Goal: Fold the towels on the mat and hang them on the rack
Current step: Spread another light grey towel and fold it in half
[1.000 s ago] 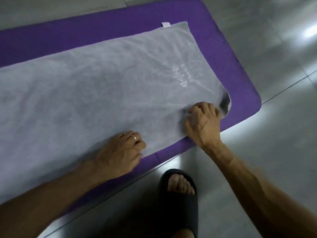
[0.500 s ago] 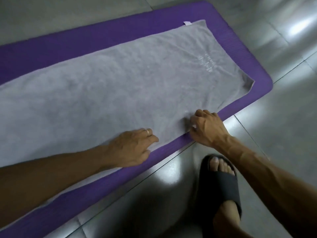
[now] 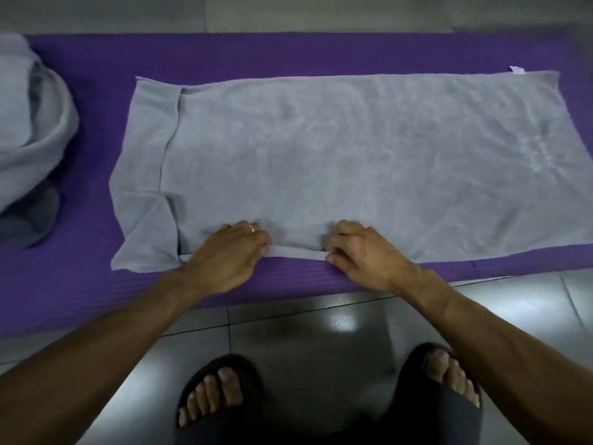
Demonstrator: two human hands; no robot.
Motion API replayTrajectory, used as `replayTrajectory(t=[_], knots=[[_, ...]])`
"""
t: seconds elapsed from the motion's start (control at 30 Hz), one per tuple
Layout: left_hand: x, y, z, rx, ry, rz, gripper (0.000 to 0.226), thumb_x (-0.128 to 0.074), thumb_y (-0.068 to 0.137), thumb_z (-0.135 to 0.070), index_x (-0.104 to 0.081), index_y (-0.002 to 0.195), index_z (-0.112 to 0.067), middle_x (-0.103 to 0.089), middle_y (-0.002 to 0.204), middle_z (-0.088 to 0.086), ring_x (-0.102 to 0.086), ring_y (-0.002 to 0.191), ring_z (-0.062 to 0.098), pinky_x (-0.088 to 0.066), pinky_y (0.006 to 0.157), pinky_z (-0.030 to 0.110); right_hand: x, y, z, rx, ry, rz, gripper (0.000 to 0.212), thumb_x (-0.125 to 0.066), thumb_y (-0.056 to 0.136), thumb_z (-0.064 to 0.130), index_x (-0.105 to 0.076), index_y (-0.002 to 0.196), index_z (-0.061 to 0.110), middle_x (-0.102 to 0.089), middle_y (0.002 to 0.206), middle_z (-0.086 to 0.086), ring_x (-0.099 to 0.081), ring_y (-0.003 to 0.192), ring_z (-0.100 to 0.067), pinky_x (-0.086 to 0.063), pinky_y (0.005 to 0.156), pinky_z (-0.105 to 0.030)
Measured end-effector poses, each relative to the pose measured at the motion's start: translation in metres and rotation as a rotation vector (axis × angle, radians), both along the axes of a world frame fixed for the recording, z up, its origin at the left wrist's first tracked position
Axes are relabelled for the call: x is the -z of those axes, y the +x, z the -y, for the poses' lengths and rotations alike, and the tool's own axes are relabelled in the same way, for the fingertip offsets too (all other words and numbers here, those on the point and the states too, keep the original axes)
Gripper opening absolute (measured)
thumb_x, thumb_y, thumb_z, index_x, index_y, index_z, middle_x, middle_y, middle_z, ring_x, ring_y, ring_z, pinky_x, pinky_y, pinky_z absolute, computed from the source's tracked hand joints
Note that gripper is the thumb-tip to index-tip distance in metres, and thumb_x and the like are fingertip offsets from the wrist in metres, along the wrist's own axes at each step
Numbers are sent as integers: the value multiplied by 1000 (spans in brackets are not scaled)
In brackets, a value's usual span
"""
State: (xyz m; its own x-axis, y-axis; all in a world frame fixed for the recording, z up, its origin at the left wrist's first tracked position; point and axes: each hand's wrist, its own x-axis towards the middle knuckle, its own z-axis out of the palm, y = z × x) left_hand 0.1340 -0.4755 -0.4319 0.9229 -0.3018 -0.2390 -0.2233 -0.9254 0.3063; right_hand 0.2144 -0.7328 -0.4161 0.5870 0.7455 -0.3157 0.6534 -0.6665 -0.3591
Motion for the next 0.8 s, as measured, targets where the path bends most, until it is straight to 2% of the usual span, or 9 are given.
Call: replayTrajectory(t=[0.1, 0.2, 0.3, 0.43, 0.5, 0.57, 0.67, 0.73, 0.8], knots=[[-5, -13, -13, -54, -85, -77, 31, -44, 97, -18, -61, 123, -19, -59, 118, -1, -50, 113, 19, -35, 95, 34, -1, 1, 5, -59, -46, -20, 14, -51, 94, 24, -63, 90, 18, -53, 99, 1, -54, 97, -21, -43, 83, -37], [-11, -42, -23, -245, -18, 116, 40, -43, 85, -30, -65, 114, -16, -61, 109, 4, -55, 102, 23, -39, 87, 36, 4, -5, -5, -38, -18, 94, 18, -53, 90, 34, -61, 96, 19, -55, 105, 0, -54, 96, -21, -44, 84, -36], [-18, -70, -40, -514, 47, 189, 41, -51, 76, -32, -65, 110, -14, -60, 107, 8, -54, 101, 28, -40, 87, 43, 11, -21, -40, -105, 143, 164, 24, -61, 80, 34, -63, 95, 15, -56, 98, -5, -56, 85, -25, -48, 73, -37], [-13, -92, -73, -474, 255, 82, 48, -69, 67, -23, -61, 114, -13, -63, 107, 10, -56, 99, 33, -33, 92, 43, 20, -39, -98, -367, 200, 213, 34, -72, 74, 36, -67, 101, 15, -58, 97, -7, -57, 83, -23, -46, 68, -33], [-11, -89, -81, -514, 268, 89, 42, -71, 71, -11, -62, 112, -12, -67, 103, 12, -60, 95, 33, -40, 88, 43, 22, -41, -121, -404, 208, 230, 34, -75, 74, 33, -67, 101, 14, -60, 99, -9, -59, 81, -26, -47, 66, -33], [-15, -87, -85, -518, 241, 140, 29, -64, 75, -8, -66, 103, -13, -68, 95, 9, -61, 88, 31, -46, 81, 40, 23, -40, -135, -412, 224, 232, 24, -74, 74, 20, -68, 96, 11, -63, 98, -12, -61, 78, -29, -47, 63, -33], [-24, -105, -92, -506, 168, 143, 31, -45, 75, -21, -68, 96, -17, -66, 94, 1, -57, 87, 24, -42, 76, 34, 17, -40, -143, -389, 250, 29, 3, -60, 81, 13, -63, 79, 13, -60, 86, -6, -59, 75, -26, -44, 66, -31], [-21, -130, -94, -454, 153, 90, 36, -42, 70, -28, -68, 94, -19, -65, 99, 0, -56, 91, 22, -41, 77, 34, 16, -41, -146, -436, 146, -129, 13, -53, 83, 15, -58, 73, 22, -59, 83, 2, -57, 77, -18, -46, 75, -31], [-16, -149, -91, -467, 141, 45, 38, -45, 68, -35, -68, 94, -18, -65, 102, 2, -59, 93, 24, -44, 78, 34, 12, -37, -156, -475, 96, -182, 14, -54, 86, 19, -57, 73, 23, -59, 83, 4, -54, 76, -14, -47, 75, -32]])
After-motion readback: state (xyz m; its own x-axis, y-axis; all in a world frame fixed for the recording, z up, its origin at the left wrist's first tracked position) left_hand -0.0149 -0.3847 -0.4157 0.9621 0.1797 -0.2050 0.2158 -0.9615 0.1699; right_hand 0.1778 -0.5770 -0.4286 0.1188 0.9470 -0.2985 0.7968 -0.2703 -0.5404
